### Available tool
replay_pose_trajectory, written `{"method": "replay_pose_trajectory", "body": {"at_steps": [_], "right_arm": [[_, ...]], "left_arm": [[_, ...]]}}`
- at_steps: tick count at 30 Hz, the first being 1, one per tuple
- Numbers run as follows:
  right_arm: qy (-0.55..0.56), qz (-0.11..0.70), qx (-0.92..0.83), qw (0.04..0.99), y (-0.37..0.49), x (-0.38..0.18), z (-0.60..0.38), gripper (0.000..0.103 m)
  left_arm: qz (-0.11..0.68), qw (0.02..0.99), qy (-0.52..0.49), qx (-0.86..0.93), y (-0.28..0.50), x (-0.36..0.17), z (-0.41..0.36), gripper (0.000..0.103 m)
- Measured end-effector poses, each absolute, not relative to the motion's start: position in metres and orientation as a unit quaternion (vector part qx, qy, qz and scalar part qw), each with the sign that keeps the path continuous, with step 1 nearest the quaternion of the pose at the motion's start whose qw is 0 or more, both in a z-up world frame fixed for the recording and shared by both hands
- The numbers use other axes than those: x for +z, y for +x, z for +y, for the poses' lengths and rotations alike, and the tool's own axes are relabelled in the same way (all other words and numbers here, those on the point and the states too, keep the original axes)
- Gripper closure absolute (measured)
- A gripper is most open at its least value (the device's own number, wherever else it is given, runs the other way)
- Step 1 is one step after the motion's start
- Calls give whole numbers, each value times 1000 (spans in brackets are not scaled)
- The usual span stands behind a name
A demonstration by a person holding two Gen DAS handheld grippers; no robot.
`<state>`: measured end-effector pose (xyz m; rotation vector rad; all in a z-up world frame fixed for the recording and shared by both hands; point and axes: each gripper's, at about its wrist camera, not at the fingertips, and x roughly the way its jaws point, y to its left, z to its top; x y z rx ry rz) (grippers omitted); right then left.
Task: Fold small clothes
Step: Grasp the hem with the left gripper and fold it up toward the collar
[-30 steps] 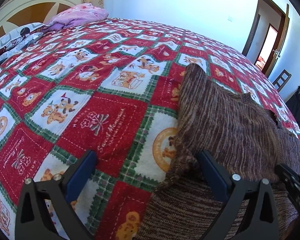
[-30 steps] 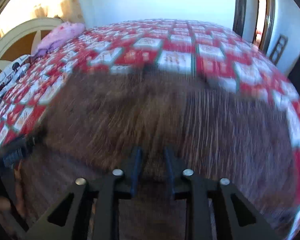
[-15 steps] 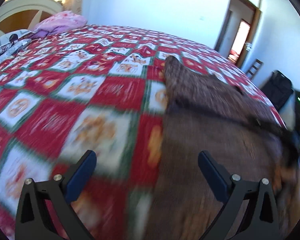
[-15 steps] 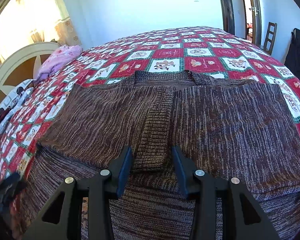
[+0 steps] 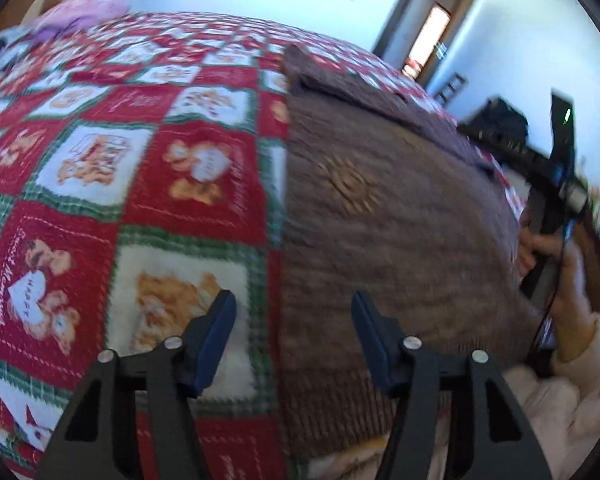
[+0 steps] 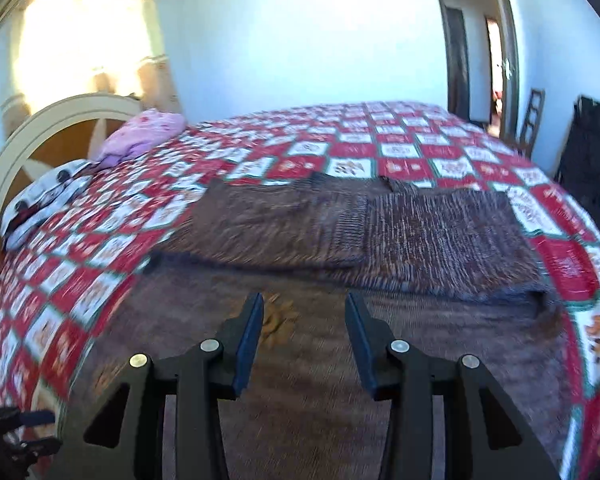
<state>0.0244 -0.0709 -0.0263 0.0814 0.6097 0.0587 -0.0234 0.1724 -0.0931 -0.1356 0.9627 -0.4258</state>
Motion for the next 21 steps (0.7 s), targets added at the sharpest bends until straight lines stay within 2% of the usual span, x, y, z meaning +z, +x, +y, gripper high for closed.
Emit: {"method": "replay_pose_trajectory", "body": {"at_steps": [7,9,11,12,14,17,21], "right_arm": [[48,282,67,956,-27,-15,-56,59],[43,278,77,956,-37,-14,-50,59],[35,270,80,959,-46,-14,-45,59],[31,267,81,960,-49,-14,-43,59],[28,263,86,960,-56,-14,-41,59],[29,267,88,959,-56,-14,-38,59],[28,262,87,961,-59,-13,-38,59]], "left_arm": [[455,867,-37,-200,-50,-93,158,44],[461,862,-34,-206,-54,-93,154,51],[462,863,-34,-201,-59,-93,157,66],[460,864,-43,-199,-59,-94,159,68],[461,863,-66,-197,-59,-97,166,87],[473,852,-96,-202,-57,-97,171,92],[467,849,-108,-222,-47,-86,162,93]]}}
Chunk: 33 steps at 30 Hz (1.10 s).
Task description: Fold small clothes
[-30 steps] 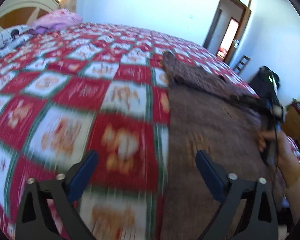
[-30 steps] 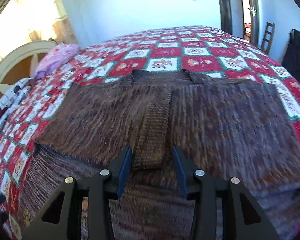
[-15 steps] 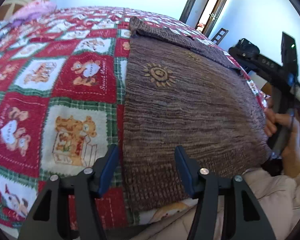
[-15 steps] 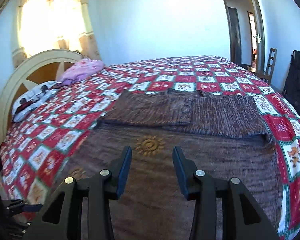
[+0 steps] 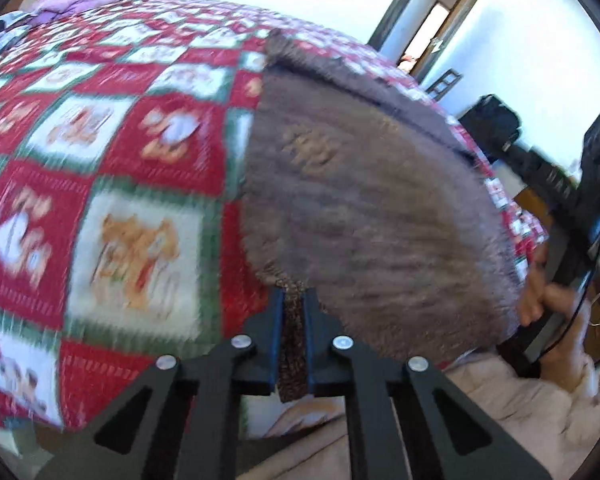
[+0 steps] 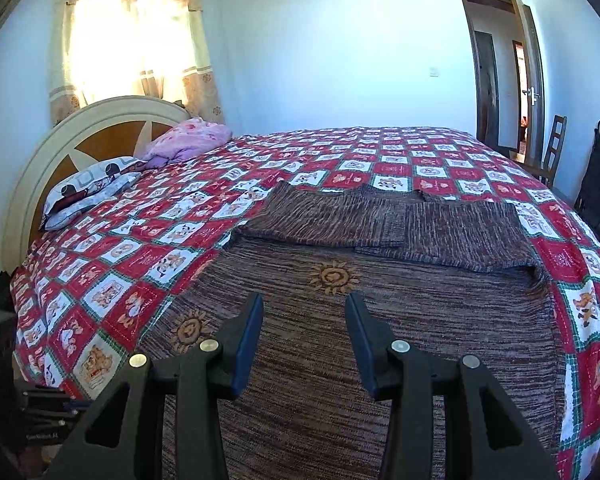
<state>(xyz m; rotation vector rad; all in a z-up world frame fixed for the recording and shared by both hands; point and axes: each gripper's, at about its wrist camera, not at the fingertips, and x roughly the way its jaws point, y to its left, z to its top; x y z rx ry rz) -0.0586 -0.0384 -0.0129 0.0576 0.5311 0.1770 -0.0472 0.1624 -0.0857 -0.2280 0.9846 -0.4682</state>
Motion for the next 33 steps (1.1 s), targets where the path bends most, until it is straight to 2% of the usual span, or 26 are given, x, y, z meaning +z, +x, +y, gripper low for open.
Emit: {"method": "replay_pose_trajectory", "body": {"at_steps": [7,11,12,14,15,19,21,23,25,31,33], "right_arm": [[55,271,75,958,-58,-19,-55,59],[85,294,89,948,-57,-29,-67,58],[93,300,95,945,-57,-32,-69,56],[109,311,115,937,-57,-37,-71,38],[113,314,124,934,-57,-39,-70,37],[80,327,155,929,-55,-46,-55,37],[34,343,168,924,-49,-53,-37,37],[-1,356,179,917,-41,-61,-22,37],[-39,365,171,914,-30,-71,-9,37],[-20,386,170,906,7,-75,-4,37],[-24,394,177,902,17,-78,-1,37]], "left_arm": [[431,843,-118,-300,9,-42,114,93],[459,841,-89,-271,58,-58,87,93],[470,837,-90,-264,66,-64,86,93],[487,832,-85,-251,78,-74,84,93],[489,830,-83,-255,79,-73,84,93],[463,838,-72,-278,68,-55,102,85],[441,853,-52,-275,62,-45,114,76],[427,857,-33,-288,54,-39,124,56],[417,858,-12,-300,52,-35,128,47],[388,846,85,-356,49,-27,111,34],[384,837,121,-372,48,-28,102,34]]}}
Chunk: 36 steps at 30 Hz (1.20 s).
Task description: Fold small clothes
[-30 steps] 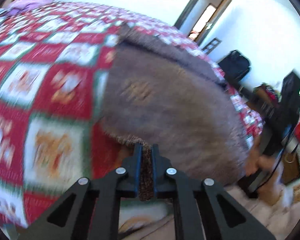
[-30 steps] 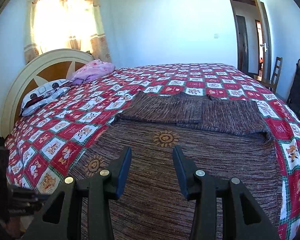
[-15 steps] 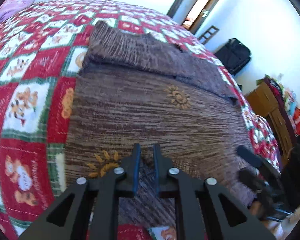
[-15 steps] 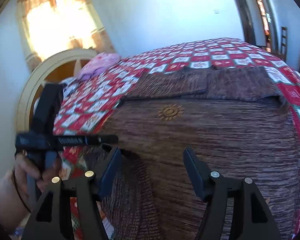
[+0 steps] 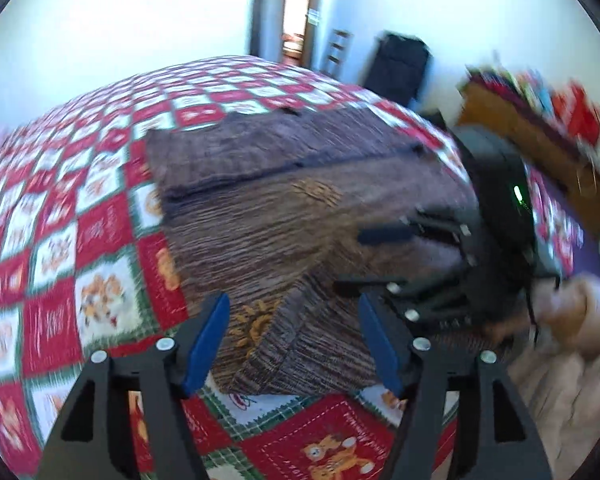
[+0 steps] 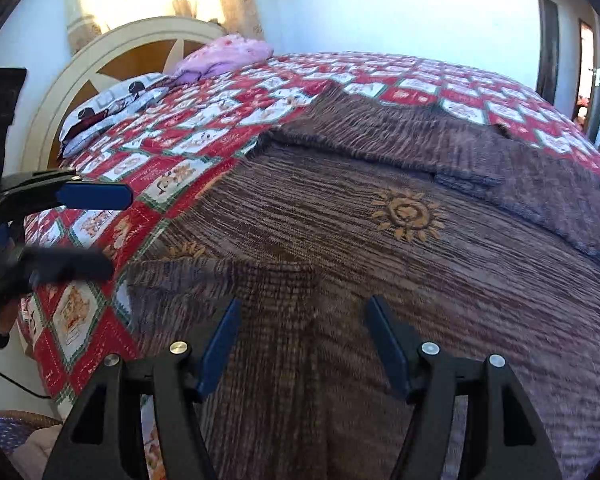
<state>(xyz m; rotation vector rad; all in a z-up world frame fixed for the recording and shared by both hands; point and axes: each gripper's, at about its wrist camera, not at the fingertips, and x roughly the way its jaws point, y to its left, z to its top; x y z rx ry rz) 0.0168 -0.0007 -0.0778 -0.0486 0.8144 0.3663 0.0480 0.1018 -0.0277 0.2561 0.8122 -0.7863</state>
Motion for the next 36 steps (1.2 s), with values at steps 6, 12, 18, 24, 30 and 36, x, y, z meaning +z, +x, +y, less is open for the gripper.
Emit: {"method": "replay_pose_trajectory", "body": {"at_steps": [6,12,18,24,30,36], "right_arm": [[-10,387,239,891,11,-66,-2,97],[9,344,327,880,-8,-24,-6,97],[-37,317,370,872,-20,3,4,97],[-26,315,364,876,-6,2,-2,97],[126,305,270,905,22,10,-74,56],[212,276,120,930,-8,12,-181,51]], "left_arm": [[367,798,190,-438,49,-32,84,34],[348,757,237,-500,56,-31,60,34],[357,728,217,-544,57,-27,52,70],[354,747,186,-532,48,-25,51,94],[367,798,25,-477,89,-15,79,95],[417,821,-48,-388,123,-52,100,95]]}}
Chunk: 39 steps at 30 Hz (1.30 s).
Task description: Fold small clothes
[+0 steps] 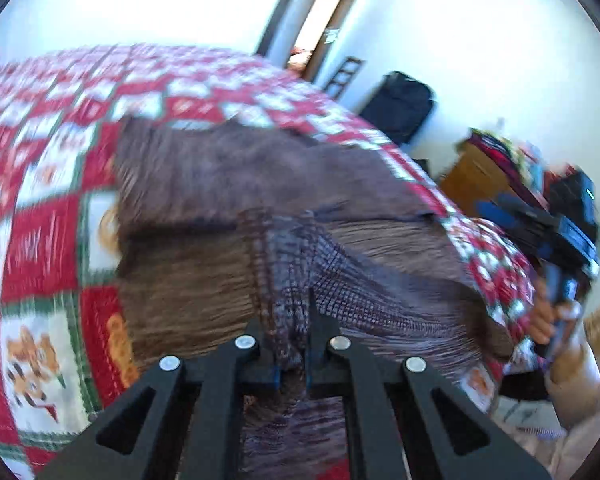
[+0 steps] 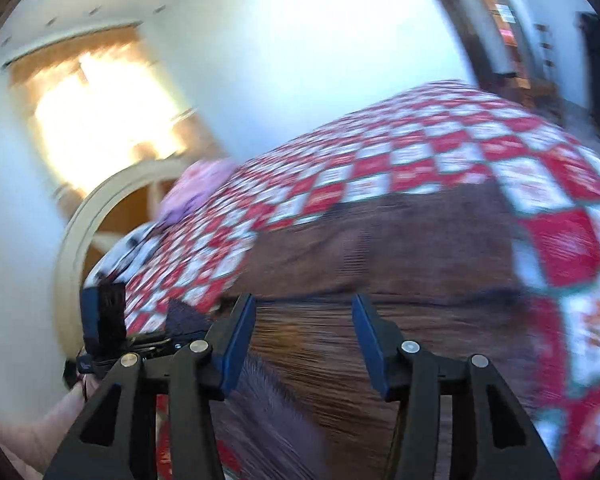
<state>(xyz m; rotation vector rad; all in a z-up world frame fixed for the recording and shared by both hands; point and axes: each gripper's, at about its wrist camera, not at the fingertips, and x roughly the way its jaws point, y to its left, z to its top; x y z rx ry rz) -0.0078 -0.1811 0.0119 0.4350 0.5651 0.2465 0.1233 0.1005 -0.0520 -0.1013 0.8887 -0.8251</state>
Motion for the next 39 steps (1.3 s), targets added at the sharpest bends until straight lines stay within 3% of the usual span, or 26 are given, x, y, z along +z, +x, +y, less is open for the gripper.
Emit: {"method": "replay_pose_trajectory", "body": {"at_steps": [8,16,22,30,31,32,34,39], "right_arm": [[237,316,-16,919,-98,0,-271,51],[158,394,61,903,-116,-30,-218,51],[-68,453,116,881,-119,-48,-146,51],[-240,447,93,857,-122,-68,-126,51],[-233,446,97,859,-119,-65,-128,52],[-201,446,108,865,-116,-60,-134,69],[-86,441,125,884,-103,-43,-161,85],[135,395,57,907,-83,-33,-248,85]], "left_arm": [[433,818,-91,-367,123,-81,106,91],[445,820,-81,-352,135,-78,94,90],[467,811,-82,-342,141,-79,92,88],[475,810,-84,-335,142,-79,92,88],[475,810,-83,-335,143,-78,91,88],[476,809,-84,-335,143,-78,92,88],[476,807,-91,-337,144,-78,93,88],[475,800,-121,-347,147,-83,101,88]]}}
